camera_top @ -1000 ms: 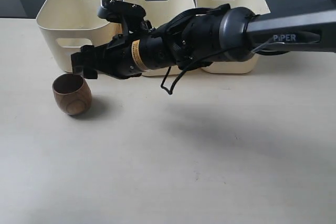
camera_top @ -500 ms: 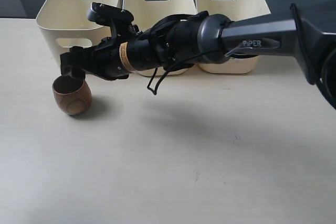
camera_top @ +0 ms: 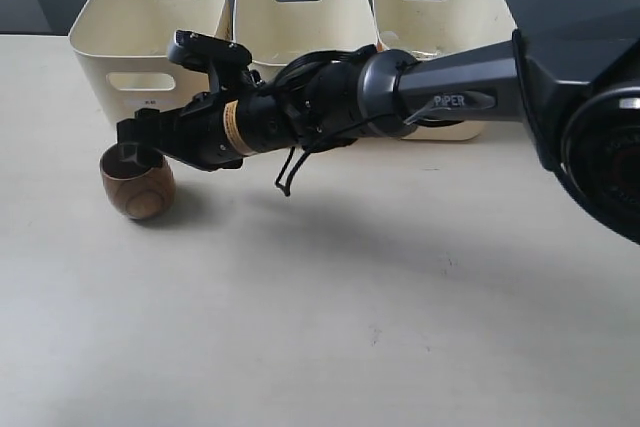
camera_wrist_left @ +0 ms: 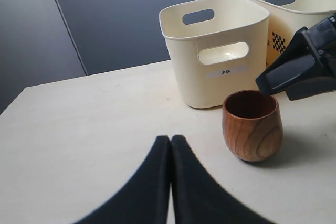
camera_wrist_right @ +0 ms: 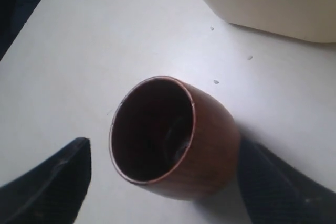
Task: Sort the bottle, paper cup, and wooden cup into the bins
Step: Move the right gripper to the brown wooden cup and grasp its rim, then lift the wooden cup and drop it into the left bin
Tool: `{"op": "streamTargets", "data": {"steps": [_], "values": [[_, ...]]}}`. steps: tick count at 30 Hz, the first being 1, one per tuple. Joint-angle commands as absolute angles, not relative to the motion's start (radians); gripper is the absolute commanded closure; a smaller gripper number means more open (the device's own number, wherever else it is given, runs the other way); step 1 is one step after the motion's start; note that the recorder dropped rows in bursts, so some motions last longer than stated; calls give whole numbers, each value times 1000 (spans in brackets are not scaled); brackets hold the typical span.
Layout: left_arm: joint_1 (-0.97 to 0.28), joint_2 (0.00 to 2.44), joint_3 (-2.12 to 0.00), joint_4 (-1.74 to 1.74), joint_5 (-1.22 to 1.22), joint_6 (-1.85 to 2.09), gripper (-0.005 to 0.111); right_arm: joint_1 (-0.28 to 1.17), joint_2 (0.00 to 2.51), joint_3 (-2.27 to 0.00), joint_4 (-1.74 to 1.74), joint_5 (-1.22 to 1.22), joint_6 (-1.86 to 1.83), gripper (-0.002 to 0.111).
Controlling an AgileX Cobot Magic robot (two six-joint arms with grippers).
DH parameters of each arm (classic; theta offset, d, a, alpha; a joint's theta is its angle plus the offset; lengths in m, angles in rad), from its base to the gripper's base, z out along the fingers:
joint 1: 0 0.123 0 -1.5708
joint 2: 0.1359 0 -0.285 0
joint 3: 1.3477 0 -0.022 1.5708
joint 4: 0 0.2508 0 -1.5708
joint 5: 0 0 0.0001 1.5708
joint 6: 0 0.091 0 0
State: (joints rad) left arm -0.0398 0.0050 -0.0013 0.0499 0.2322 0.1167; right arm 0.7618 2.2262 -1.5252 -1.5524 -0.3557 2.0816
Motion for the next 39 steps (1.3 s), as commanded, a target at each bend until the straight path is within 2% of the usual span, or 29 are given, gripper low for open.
{"op": "streamTargets", "data": {"steps": [1,24,26,27,33,39], "values": [[-43,0,0,47,231,115,107,768,2260,-1570,-1534,-343,2111,35],[-43,0,0,47,231,115,107,770,2327,-1600,-1490,-290,2111,35],[-43,0,0,47,231,115,107,770,2328,-1600,-1490,-283,2111,44],[-43,0,0,47,231,115,107,770,2328,-1600,-1490,-285,2111,57],[-43,0,0,47,231,115,107,770,2328,-1600,-1495,-334,2111,106],[-43,0,0,47,231,115,107,765,2319,-1600,-1493,-391,2111,108]]}}
